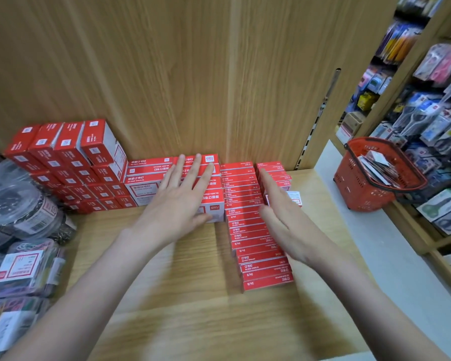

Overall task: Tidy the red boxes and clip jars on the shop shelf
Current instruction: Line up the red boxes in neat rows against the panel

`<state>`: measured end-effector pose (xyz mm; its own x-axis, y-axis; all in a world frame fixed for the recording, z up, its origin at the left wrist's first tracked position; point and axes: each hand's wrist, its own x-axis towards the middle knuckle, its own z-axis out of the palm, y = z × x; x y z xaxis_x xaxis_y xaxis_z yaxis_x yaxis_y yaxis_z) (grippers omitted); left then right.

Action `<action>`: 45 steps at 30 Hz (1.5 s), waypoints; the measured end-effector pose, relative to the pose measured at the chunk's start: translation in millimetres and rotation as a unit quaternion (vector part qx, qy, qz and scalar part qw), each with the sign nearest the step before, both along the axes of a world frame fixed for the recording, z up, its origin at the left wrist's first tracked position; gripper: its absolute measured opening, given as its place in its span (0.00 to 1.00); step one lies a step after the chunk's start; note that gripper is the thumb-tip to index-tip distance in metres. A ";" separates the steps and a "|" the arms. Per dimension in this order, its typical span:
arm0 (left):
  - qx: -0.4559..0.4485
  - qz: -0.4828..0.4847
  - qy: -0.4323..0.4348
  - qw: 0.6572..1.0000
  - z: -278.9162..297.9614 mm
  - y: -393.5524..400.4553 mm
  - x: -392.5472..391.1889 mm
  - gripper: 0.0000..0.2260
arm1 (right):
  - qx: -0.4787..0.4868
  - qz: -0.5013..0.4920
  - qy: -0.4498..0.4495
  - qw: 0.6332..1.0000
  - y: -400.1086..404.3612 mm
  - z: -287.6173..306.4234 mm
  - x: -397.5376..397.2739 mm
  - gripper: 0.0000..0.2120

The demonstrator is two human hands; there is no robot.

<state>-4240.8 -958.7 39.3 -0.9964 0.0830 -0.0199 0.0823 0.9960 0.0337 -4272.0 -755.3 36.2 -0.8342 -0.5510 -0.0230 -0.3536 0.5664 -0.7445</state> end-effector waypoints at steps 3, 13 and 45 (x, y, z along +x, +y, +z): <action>-0.002 0.004 -0.001 1.000 0.5 0.1 -0.1 0.39 | 0.042 -0.007 0.011 0.999 -12.6 -0.2 -25.4 0.30; -0.008 0.011 -0.008 1.000 1.1 0.2 -1.1 0.39 | 0.071 0.040 0.052 0.995 -24.4 -13.7 -46.4 0.34; 0.284 -0.050 0.059 0.956 -70.1 61.1 96.3 0.30 | 0.072 0.086 0.014 0.994 43.4 -39.5 74.8 0.39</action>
